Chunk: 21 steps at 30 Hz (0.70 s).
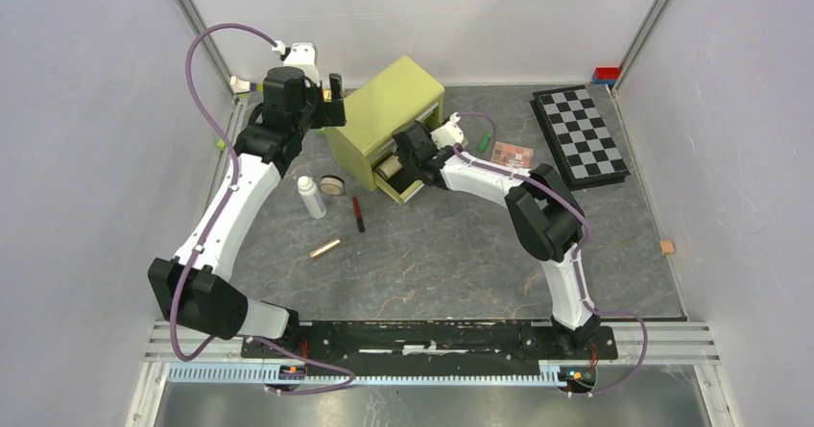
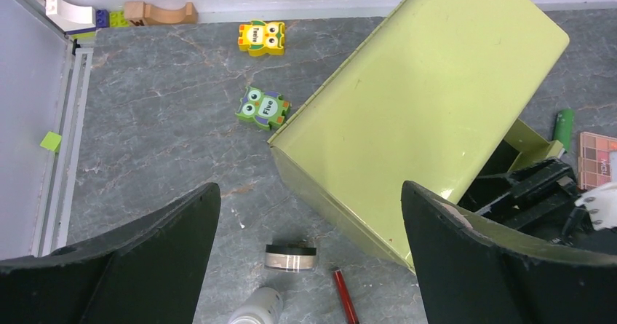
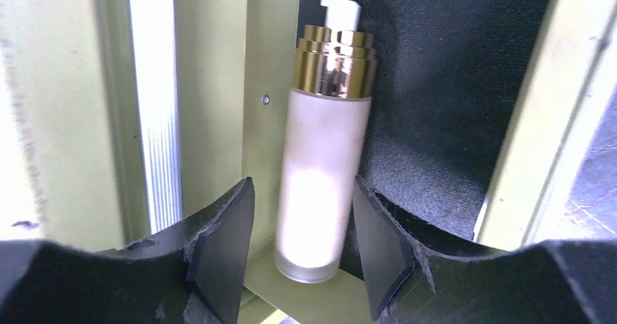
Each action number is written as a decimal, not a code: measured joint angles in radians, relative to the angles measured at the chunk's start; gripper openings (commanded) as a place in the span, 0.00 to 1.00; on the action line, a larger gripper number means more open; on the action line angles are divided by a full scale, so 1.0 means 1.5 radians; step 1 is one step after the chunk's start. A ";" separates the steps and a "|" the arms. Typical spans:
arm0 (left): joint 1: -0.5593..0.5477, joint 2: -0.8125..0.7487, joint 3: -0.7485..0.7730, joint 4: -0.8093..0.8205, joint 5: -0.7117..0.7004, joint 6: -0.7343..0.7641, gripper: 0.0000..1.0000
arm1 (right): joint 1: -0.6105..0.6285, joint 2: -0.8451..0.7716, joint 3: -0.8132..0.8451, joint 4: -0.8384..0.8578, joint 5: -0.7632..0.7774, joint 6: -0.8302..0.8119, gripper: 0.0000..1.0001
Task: Organize the makeup
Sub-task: Place the makeup in the drawer.
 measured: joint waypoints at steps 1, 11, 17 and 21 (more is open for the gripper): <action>0.001 0.000 0.000 0.000 0.001 0.000 1.00 | 0.000 -0.006 -0.006 0.001 0.002 -0.002 0.58; 0.006 0.000 0.000 0.000 0.001 0.000 1.00 | 0.000 -0.161 -0.115 0.048 0.028 -0.067 0.56; 0.006 0.000 0.000 -0.002 0.001 0.000 1.00 | 0.000 -0.284 -0.218 0.094 0.037 -0.189 0.56; 0.006 0.000 0.001 -0.010 -0.005 -0.001 1.00 | 0.000 -0.375 -0.303 0.107 0.021 -0.275 0.56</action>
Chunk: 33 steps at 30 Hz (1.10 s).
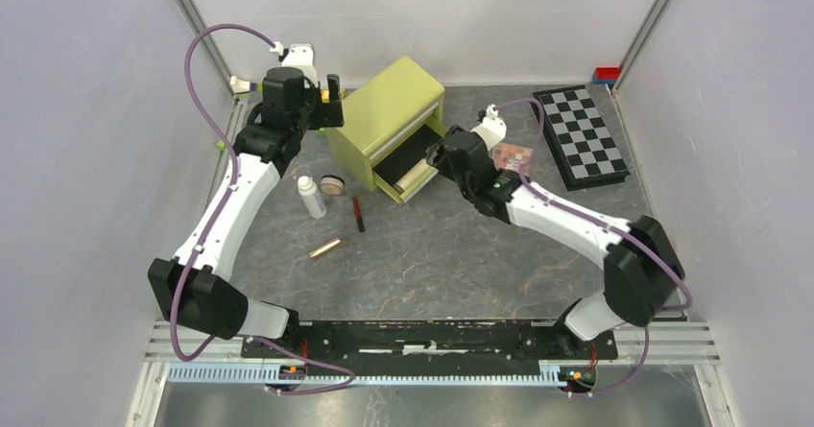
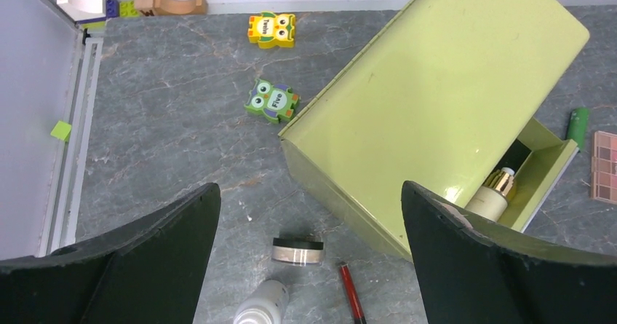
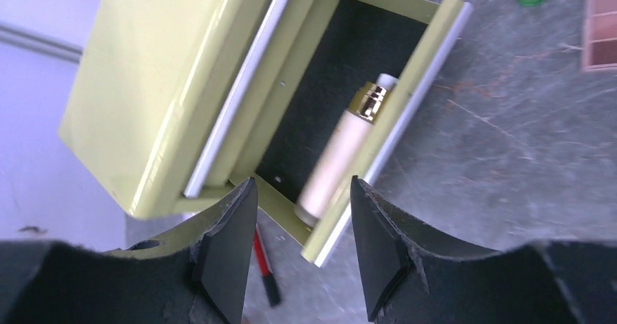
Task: Organize the makeup
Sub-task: Place the makeup in the drawer, then pick up the makeup from the center of the board.
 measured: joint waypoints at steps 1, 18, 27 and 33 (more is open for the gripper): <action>0.000 0.000 0.001 -0.003 -0.004 -0.001 1.00 | 0.000 -0.019 -0.016 -0.002 -0.004 -0.017 0.56; 0.001 -0.052 -0.090 -0.123 -0.096 -0.087 1.00 | 0.000 -0.319 -0.284 -0.064 -0.130 -0.223 0.57; 0.006 -0.020 -0.142 -0.140 -0.105 -0.138 1.00 | 0.000 -0.391 -0.327 -0.099 -0.161 -0.253 0.57; 0.013 -0.001 -0.182 -0.146 -0.105 -0.173 0.91 | 0.000 -0.421 -0.354 -0.105 -0.164 -0.255 0.57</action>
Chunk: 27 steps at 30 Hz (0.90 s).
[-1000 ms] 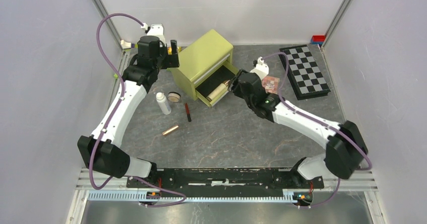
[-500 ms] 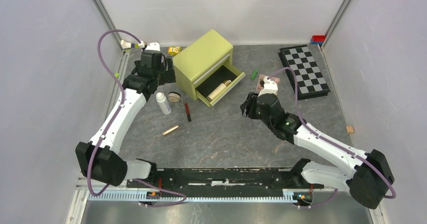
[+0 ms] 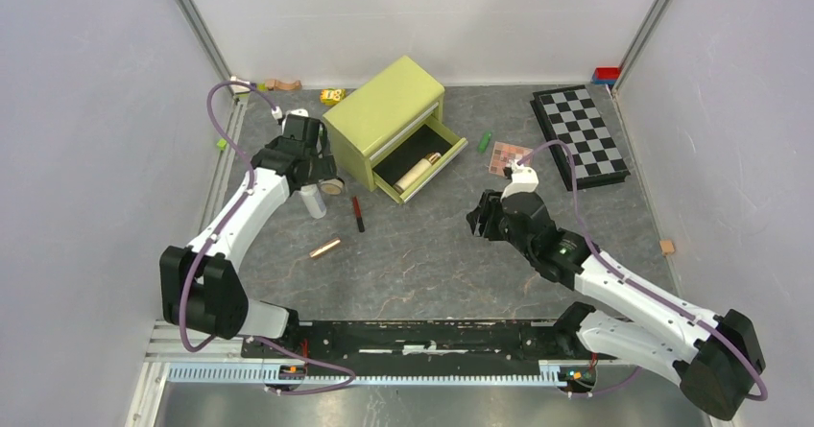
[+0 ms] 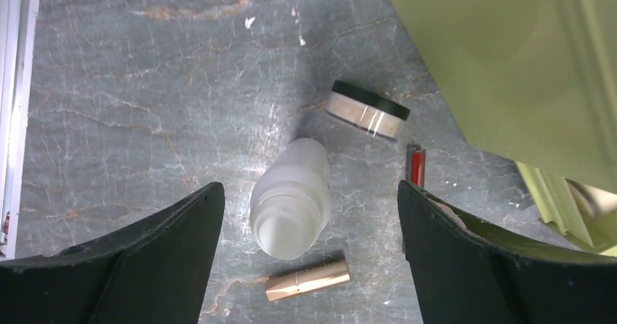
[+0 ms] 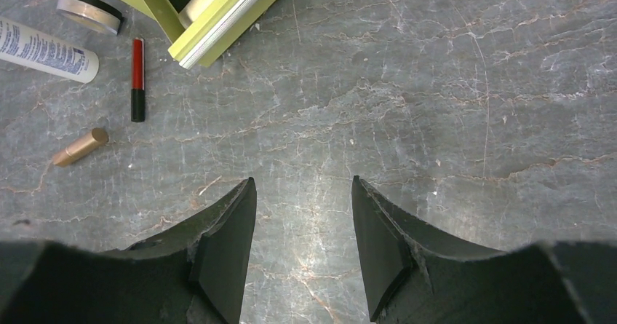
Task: Organize the makeup
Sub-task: Pick up the makeup from the center of the board.
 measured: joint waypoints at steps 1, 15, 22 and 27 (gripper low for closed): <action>0.000 0.001 -0.006 0.000 0.000 -0.006 0.89 | 0.000 -0.002 -0.003 -0.001 0.000 0.000 0.58; 0.000 0.001 -0.053 -0.005 -0.002 -0.021 0.64 | 0.000 -0.047 -0.026 -0.008 -0.005 0.001 0.58; 0.000 0.002 -0.053 -0.003 -0.009 -0.022 0.44 | 0.000 -0.057 -0.033 -0.015 -0.010 0.001 0.58; 0.000 0.001 -0.053 -0.003 -0.012 -0.022 0.24 | 0.000 -0.071 -0.039 -0.017 -0.009 0.001 0.59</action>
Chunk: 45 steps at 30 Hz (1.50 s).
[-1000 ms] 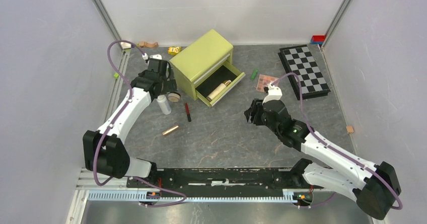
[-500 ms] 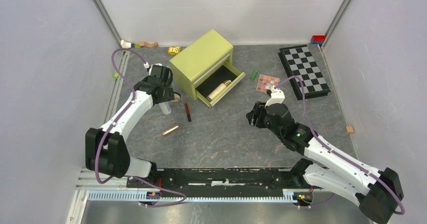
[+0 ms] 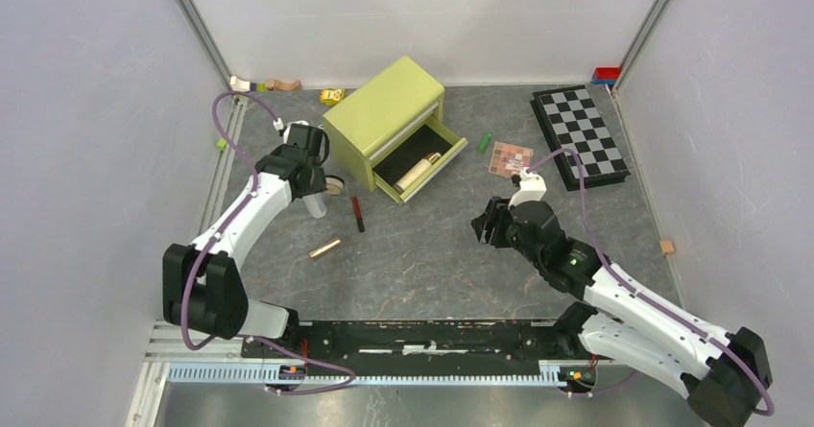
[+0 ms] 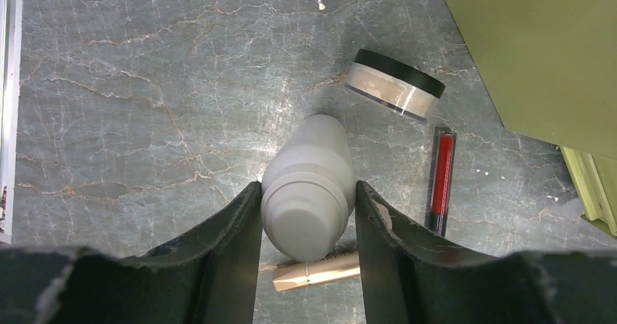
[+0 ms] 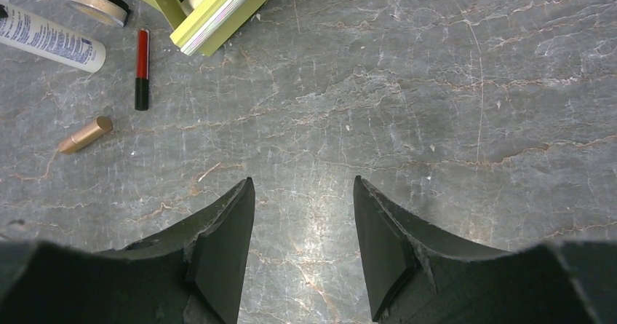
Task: Organize the makeup
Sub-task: Pick up the makeup from the center of the board.
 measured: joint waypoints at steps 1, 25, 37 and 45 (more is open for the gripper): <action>0.000 -0.001 0.000 0.000 0.000 0.000 0.22 | 0.000 -0.002 -0.001 -0.001 0.000 -0.001 0.59; -0.355 -0.131 0.022 -0.109 0.258 -0.035 0.02 | 0.020 -0.022 -0.152 0.371 -0.273 -0.173 0.62; -0.424 -0.055 0.103 -0.091 0.321 -0.055 0.02 | 0.132 0.055 -0.190 0.547 -0.349 -0.205 0.63; -0.437 -0.036 0.108 -0.102 0.323 -0.054 0.02 | 0.153 0.088 -0.190 0.553 -0.320 -0.231 0.62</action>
